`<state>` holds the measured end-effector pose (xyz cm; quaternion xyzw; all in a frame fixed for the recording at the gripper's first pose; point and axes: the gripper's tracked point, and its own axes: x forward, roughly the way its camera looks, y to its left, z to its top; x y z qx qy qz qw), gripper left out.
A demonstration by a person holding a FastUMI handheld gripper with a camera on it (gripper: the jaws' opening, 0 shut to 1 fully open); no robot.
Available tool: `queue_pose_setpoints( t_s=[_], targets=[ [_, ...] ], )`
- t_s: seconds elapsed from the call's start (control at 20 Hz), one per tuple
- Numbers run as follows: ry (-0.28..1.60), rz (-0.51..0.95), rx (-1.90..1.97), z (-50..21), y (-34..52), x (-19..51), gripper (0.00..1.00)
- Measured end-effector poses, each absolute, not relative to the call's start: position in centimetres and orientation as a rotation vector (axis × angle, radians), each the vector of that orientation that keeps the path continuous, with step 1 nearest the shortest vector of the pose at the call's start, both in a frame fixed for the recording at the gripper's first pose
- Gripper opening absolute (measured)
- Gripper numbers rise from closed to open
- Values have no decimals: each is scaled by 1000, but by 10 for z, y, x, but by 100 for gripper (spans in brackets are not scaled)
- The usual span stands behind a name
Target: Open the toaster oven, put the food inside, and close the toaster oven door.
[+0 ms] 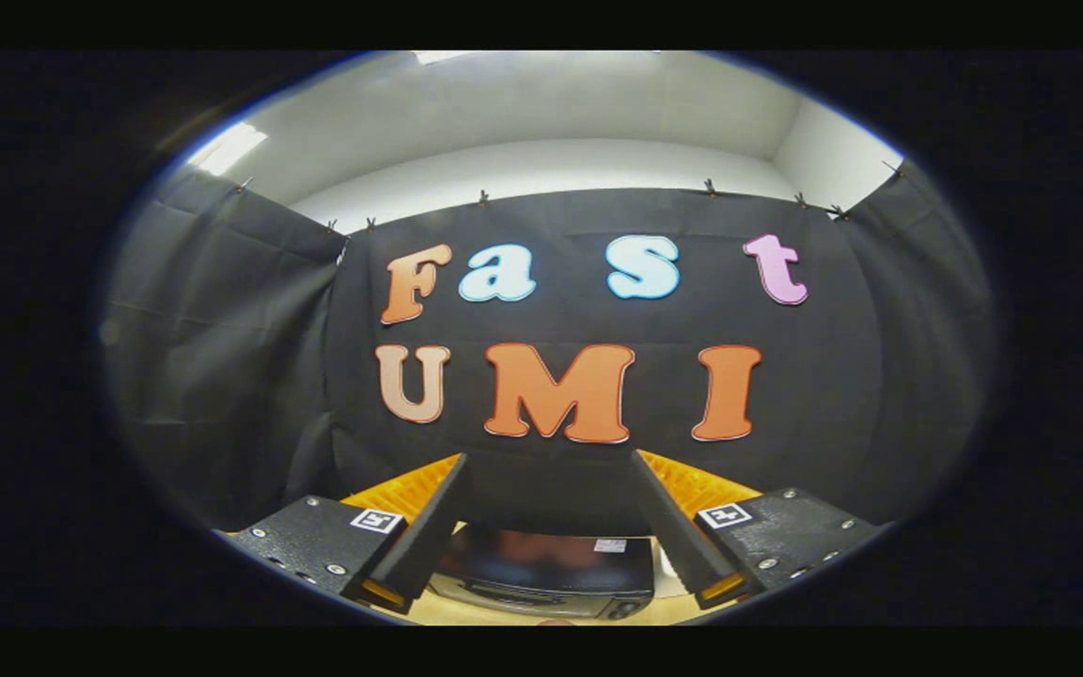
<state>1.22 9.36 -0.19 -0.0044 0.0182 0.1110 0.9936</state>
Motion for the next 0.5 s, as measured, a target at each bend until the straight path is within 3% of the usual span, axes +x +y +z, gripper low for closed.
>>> queue_pose_setpoints(
  t_s=[0.5],
  targets=[
    [-30,166,-12,34,128,2,98]
  ],
)
